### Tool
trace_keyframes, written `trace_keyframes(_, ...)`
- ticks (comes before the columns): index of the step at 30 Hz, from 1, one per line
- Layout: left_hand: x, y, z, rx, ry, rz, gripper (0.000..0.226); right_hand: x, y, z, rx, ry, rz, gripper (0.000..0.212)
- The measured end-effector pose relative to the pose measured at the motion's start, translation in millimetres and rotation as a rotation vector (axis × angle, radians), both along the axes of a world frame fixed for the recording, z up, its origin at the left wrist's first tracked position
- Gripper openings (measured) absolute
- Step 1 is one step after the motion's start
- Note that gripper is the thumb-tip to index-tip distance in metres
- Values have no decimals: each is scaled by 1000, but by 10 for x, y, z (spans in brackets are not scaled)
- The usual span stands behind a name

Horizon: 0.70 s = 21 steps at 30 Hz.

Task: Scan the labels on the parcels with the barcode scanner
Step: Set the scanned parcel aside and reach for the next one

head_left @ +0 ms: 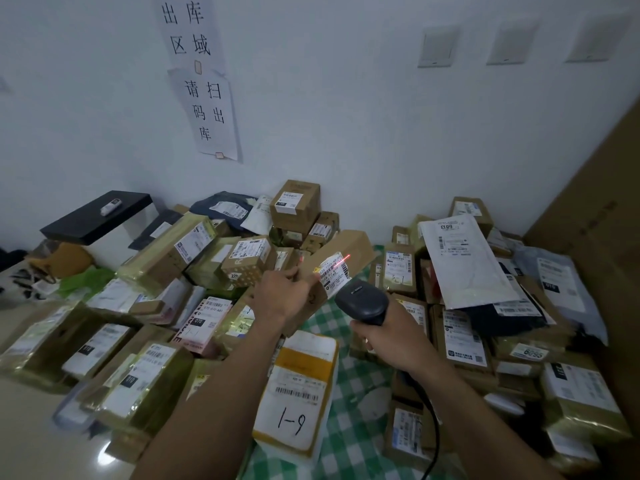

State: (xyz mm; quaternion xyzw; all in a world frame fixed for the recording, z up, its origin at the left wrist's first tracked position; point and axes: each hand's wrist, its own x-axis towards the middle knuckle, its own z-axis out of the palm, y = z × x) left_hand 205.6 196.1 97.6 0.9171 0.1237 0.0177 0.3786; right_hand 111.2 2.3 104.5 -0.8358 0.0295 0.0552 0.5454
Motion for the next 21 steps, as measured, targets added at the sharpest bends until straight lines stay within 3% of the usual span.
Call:
trace_keyframes(8, -60, 93, -79, -30, 42, -30, 66, -18, -10, -79, 0, -5, 36, 25)
trace_keyframes(12, -220, 252, -201, -191, 87, 20, 60, -2, 32, -161, 46, -20, 22, 14)
trace_keyframes(14, -399, 315, -326, -324, 113, 69, 51, 10, 109, -218, 79, 9, 22, 18)
trace_keyframes(16, -605, 382, -456, -395, 137, 118, 58, 36, 241, -304, 102, 30, 55, 27)
trace_keyframes(21, -982, 634, -660, -323, 190, 203, 77, 40, 442, -470, 114, 83, 78, 33)
